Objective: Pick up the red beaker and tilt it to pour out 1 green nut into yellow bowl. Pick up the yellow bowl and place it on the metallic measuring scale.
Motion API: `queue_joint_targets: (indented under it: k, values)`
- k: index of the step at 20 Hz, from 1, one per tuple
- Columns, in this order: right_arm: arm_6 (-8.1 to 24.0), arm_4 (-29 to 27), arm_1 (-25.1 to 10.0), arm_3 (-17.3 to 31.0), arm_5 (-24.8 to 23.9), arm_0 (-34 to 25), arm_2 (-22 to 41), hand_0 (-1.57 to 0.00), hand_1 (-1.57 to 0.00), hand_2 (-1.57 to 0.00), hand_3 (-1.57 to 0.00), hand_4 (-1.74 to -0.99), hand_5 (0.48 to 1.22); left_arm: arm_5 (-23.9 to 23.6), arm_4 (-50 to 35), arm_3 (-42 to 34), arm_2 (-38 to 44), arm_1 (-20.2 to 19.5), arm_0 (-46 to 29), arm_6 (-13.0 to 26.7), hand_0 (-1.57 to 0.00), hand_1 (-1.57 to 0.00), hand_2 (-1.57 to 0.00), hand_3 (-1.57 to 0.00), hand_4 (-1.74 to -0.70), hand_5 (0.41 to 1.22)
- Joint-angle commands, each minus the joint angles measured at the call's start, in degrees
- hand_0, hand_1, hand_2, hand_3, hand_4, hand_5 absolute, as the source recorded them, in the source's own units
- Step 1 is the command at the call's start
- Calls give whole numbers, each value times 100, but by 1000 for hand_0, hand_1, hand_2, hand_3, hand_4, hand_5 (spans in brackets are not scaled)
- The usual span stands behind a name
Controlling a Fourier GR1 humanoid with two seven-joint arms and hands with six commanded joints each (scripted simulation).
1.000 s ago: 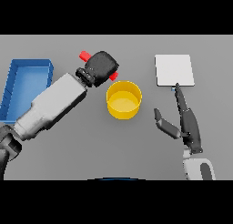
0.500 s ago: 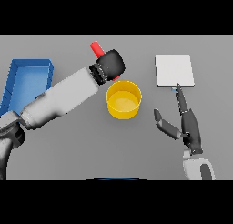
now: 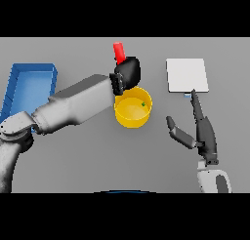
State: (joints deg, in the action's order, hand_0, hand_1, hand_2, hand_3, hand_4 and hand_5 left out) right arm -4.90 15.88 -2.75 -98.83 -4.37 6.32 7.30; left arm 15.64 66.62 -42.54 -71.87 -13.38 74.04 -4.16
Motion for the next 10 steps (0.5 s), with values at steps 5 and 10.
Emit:
queue_joint_targets:
  k: [5,10]
  values:
    - [-76,30,65,-17,-39,64,42,1,1,1,1,-1154,634,70,146,27,-449,134,360,-130,-1571,-1571,-1571,-1571,-1722,1221]
    - [-228,-79,54,-24,29,84,21,1,1,1,1,-1157,638,53,52,206,-579,23,963,-438,-1571,-1571,-1571,-1571,-1721,1221]
